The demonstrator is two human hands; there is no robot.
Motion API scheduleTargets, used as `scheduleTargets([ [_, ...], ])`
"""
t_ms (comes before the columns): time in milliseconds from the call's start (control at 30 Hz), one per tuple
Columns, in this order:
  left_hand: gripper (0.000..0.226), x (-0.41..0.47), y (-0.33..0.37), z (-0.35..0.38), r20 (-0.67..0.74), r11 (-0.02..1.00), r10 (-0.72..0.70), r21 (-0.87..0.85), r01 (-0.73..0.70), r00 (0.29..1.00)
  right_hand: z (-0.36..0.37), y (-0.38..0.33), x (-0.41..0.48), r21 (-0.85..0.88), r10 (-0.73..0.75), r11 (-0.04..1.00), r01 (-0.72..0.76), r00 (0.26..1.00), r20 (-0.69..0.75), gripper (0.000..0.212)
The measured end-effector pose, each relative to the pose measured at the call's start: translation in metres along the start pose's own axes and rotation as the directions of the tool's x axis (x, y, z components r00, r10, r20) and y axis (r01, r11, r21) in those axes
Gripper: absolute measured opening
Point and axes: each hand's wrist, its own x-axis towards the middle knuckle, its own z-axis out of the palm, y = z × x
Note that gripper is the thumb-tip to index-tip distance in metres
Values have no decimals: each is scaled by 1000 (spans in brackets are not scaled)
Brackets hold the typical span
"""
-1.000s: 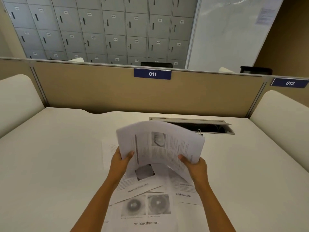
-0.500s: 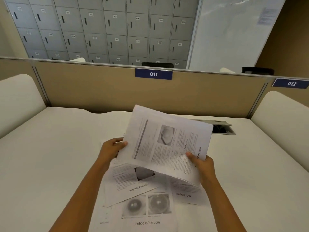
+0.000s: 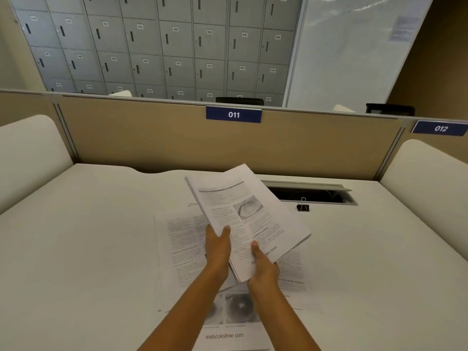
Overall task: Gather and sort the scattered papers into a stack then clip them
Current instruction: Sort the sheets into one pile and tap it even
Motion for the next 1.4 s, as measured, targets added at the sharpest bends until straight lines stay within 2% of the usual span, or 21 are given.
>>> scheduleTargets([
  [133,36,8,5,-8,-32,999,11,37,-10,999,-6,-10,6,-17,-24,1000,25,997,74,38],
  [300,37,21,22,-36,57,999,7,42,-10,998,-35,-41,24,46,-95,995,87,966,240,62],
  [400,36,28,34,-57,183,996,-20,85,5,983,-50,-63,35,-183,2,981,62,944,329,44],
  [500,34,31,41,-67,289,985,-81,171,32,954,-51,-73,36,-410,88,906,104,901,424,31],
  [600,30,29,37,-66,311,977,-99,208,34,945,-51,-68,36,-507,90,843,182,881,464,33],
  [767,27,29,23,-64,252,964,-59,266,-11,966,-53,-58,38,-541,-53,778,320,891,451,41],
  [967,29,32,11,-81,87,957,68,275,-89,994,-77,-60,45,-422,-207,831,362,906,370,31],
  [1000,29,33,7,-89,16,927,123,356,-121,992,-84,-62,48,-417,-247,827,378,909,335,35],
  [1067,39,37,-5,-107,-145,779,221,621,-85,964,-98,-64,56,-409,-316,818,405,910,269,43],
  [1133,64,38,-16,-119,-263,590,229,803,82,937,-111,-65,63,-401,-367,809,428,903,224,46],
  [1200,86,35,-22,-126,-312,475,175,857,198,934,-122,-65,68,-415,-411,790,452,892,187,46],
  [1267,94,33,-26,-127,-317,428,169,876,220,933,-130,-64,74,-443,-444,766,465,882,159,45],
  [1400,85,35,-25,-121,-363,456,146,850,263,920,-134,-61,79,-512,-476,708,487,864,164,44],
])
